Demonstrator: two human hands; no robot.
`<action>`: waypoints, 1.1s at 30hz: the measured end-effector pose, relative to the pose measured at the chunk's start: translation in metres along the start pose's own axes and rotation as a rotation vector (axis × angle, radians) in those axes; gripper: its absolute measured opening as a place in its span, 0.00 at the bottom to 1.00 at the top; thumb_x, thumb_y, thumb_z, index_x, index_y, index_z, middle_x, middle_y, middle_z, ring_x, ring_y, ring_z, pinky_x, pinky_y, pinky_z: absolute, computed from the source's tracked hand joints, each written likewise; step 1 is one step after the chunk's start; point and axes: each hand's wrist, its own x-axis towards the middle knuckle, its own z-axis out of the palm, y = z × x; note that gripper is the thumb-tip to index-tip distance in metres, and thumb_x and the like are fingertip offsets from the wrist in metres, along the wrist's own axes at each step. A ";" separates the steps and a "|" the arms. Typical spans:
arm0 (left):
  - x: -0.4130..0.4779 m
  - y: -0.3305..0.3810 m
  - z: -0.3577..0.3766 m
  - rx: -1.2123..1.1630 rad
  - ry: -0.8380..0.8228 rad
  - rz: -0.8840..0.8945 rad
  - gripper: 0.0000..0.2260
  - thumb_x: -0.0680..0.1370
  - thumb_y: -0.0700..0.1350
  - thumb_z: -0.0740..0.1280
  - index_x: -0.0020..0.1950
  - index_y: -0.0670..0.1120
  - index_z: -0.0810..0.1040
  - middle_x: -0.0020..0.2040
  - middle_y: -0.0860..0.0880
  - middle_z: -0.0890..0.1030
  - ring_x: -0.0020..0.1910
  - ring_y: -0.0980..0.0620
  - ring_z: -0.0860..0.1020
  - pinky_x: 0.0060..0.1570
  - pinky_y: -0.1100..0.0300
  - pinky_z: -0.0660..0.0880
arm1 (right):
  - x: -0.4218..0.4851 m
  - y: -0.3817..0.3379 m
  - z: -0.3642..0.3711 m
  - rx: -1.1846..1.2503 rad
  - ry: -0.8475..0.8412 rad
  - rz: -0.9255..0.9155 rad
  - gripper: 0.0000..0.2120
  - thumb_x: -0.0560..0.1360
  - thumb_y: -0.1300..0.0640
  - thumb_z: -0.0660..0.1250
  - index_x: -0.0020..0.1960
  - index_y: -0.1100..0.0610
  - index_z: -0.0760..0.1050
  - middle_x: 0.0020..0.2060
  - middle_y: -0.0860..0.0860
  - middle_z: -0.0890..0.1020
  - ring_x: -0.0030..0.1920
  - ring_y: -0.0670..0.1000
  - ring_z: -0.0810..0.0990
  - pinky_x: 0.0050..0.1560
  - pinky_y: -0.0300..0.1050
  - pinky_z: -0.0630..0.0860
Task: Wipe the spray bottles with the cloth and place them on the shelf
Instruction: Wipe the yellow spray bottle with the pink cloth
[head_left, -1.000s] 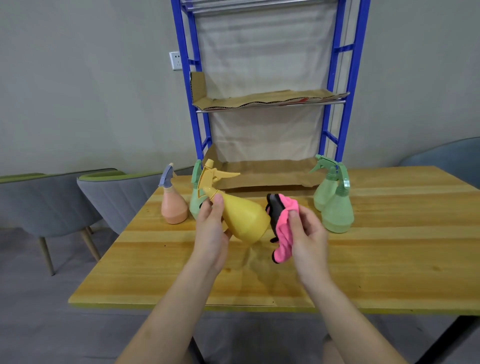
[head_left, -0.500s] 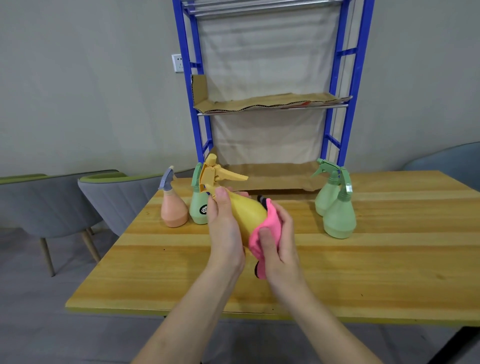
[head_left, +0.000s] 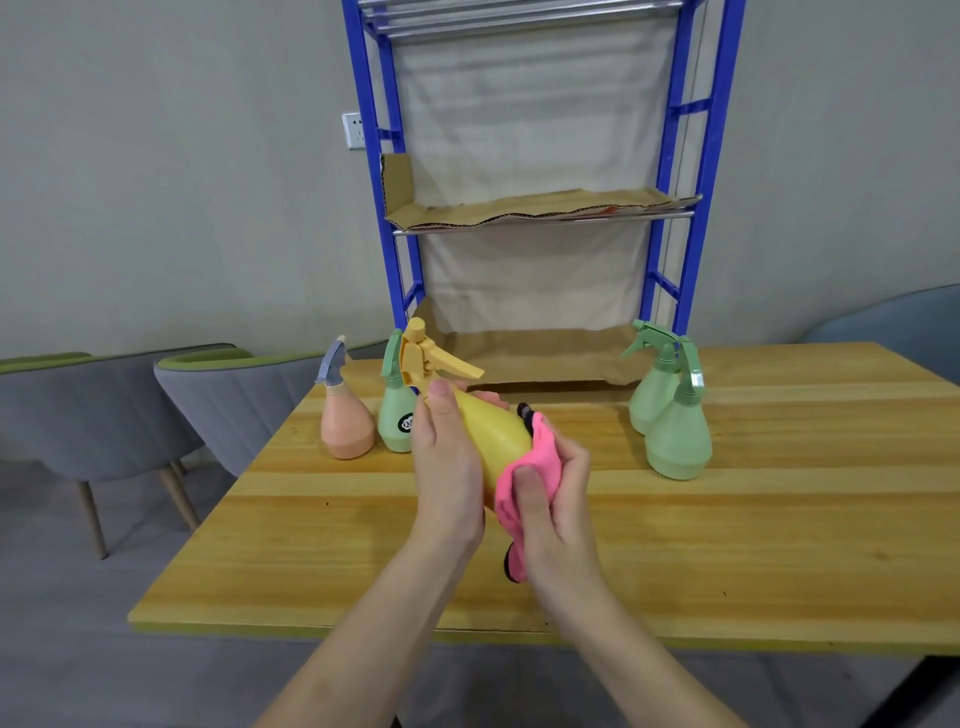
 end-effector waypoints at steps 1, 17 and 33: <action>0.002 0.001 -0.002 -0.012 -0.018 0.003 0.19 0.85 0.62 0.57 0.53 0.52 0.82 0.51 0.39 0.86 0.54 0.37 0.83 0.62 0.31 0.77 | 0.002 -0.005 0.000 0.095 -0.010 0.125 0.17 0.80 0.31 0.55 0.67 0.32 0.65 0.44 0.43 0.79 0.42 0.43 0.78 0.44 0.40 0.77; -0.004 0.007 0.008 -0.107 -0.096 -0.259 0.24 0.84 0.63 0.61 0.69 0.46 0.77 0.57 0.47 0.85 0.57 0.49 0.85 0.64 0.45 0.80 | 0.016 0.015 -0.004 -0.324 0.141 -0.418 0.24 0.85 0.40 0.59 0.76 0.50 0.61 0.77 0.54 0.63 0.78 0.54 0.66 0.75 0.45 0.68; -0.001 0.011 -0.003 -0.105 -0.132 -0.259 0.24 0.86 0.58 0.59 0.72 0.41 0.76 0.66 0.39 0.83 0.67 0.41 0.80 0.73 0.39 0.72 | 0.025 0.006 -0.017 -0.385 0.083 -0.437 0.26 0.86 0.41 0.58 0.77 0.53 0.59 0.77 0.57 0.63 0.77 0.54 0.66 0.75 0.48 0.68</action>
